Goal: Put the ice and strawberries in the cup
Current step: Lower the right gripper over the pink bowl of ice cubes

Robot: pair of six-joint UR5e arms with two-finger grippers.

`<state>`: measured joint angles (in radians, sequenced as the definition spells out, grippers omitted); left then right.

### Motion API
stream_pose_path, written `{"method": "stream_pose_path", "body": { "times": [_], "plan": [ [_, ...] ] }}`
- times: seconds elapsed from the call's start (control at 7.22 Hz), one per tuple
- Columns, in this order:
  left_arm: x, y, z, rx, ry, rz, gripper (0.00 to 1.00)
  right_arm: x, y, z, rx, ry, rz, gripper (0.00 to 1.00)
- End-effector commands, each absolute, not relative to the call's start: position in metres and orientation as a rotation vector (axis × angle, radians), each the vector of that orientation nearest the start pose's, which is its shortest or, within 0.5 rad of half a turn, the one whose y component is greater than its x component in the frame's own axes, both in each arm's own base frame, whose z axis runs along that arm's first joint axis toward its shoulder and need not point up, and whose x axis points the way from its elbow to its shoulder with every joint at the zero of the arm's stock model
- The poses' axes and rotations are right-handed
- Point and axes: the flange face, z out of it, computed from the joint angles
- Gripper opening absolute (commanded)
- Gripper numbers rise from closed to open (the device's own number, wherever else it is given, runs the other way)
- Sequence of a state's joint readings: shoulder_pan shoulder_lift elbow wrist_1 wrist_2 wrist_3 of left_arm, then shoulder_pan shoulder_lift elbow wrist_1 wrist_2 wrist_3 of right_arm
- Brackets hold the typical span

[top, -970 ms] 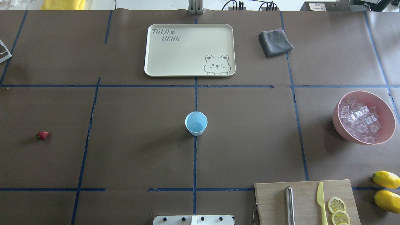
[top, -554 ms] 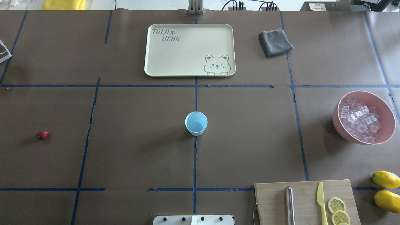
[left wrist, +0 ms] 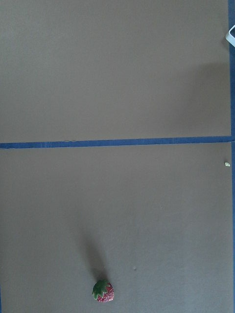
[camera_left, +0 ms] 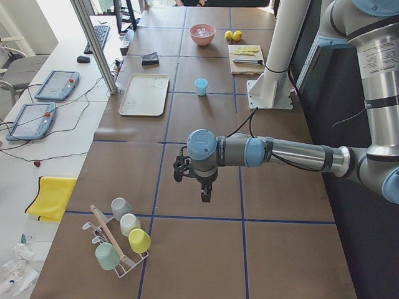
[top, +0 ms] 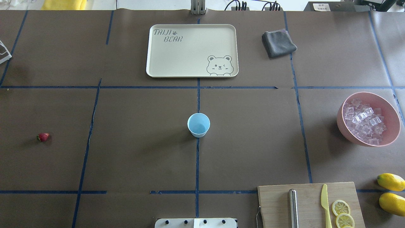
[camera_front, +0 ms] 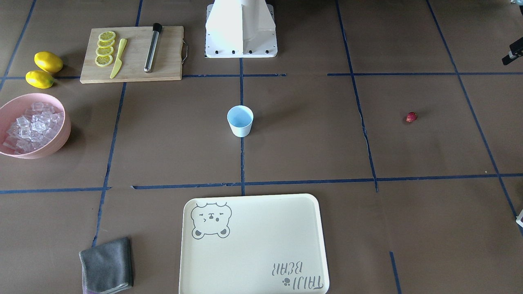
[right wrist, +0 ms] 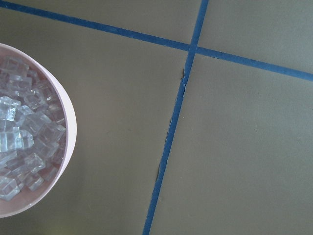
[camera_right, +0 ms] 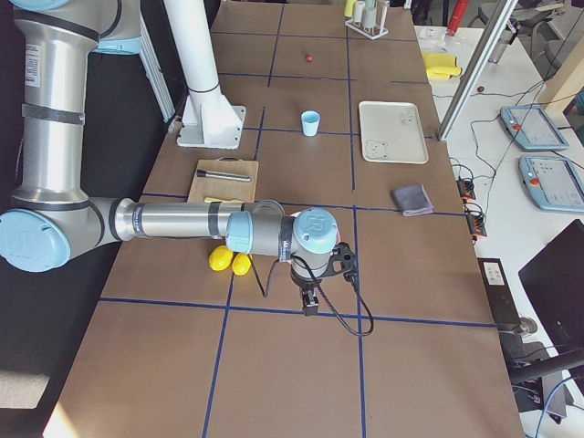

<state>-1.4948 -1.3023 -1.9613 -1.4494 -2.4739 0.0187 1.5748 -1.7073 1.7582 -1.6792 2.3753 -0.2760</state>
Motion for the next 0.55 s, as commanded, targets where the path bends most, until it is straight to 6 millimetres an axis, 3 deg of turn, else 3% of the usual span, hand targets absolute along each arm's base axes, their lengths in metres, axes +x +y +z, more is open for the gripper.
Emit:
{"method": "stream_pose_path", "body": {
  "times": [0.0,0.42],
  "plan": [
    [-0.020,-0.381,0.586,-0.022,0.915,0.110,1.00,0.061,-0.430,0.633,0.069,-0.826,-0.237,1.00],
    [-0.019,-0.381,0.586,-0.024,0.914,0.106,1.00,0.044,-0.433,0.620,0.082,-0.875,-0.272,1.00]
  ]
}}
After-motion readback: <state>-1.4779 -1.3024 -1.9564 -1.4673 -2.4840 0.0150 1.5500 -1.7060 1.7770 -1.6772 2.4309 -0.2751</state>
